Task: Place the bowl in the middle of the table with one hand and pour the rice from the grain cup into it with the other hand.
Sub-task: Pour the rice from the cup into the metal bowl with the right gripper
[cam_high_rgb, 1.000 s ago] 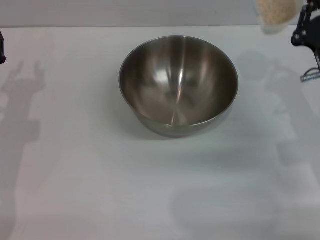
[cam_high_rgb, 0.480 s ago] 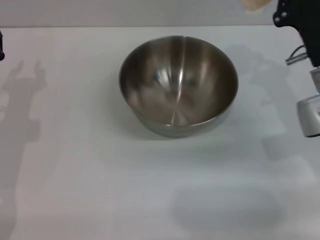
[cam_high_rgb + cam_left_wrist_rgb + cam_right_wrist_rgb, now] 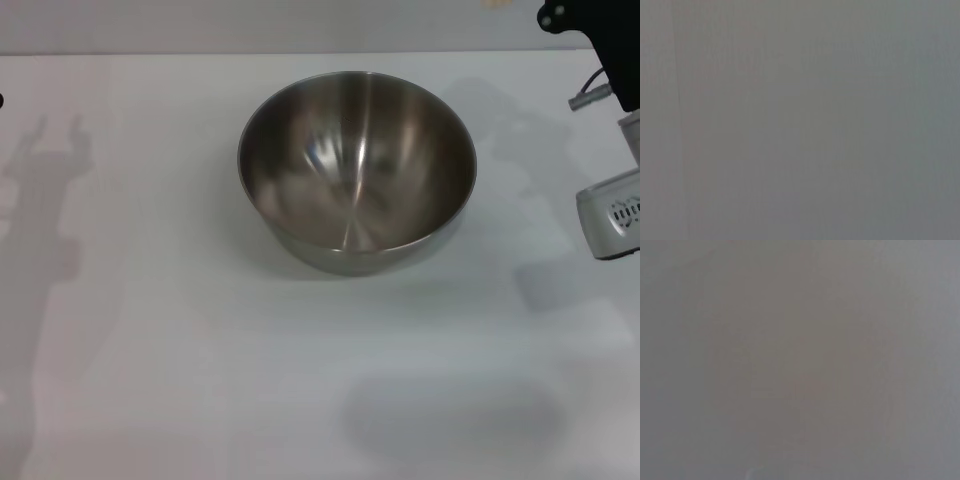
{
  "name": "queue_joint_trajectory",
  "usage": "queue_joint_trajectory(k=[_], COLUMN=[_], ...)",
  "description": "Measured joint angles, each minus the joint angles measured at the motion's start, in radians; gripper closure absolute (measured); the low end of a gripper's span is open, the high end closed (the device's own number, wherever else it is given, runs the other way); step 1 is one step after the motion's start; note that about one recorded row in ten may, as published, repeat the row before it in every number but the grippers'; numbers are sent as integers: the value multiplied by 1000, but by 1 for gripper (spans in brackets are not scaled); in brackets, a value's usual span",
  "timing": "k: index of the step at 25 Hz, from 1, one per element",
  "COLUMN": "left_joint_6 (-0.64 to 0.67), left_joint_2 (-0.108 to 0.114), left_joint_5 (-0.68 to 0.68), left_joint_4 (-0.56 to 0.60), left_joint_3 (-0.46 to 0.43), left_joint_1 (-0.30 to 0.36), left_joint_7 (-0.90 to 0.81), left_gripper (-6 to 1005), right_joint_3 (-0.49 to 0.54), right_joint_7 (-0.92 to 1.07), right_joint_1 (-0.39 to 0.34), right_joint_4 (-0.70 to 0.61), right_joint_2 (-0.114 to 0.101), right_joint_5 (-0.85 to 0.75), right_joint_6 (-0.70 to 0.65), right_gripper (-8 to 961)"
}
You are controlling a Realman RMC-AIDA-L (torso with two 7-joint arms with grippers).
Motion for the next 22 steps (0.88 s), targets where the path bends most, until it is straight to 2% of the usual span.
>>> queue_joint_trajectory(k=[4,13,22], left_joint_6=[3,13,27], left_joint_2=[0,-1,-1], left_joint_5=[0,0,0], left_joint_4=[-1,-2,-1], left_joint_3=[0,0,-8], left_joint_1=[-1,-8,-8], left_joint_7=[0,0,0], left_gripper=[592,592,592], right_joint_3=[-49,-125,-136], right_joint_7=[-28,-192,-496], right_joint_1=[16,31,24], right_joint_4=[-38,-30,9], right_joint_2=[1,4,5], right_joint_5=[-2,-3,-3], right_joint_6=[10,42,56], right_gripper=[946,945,943])
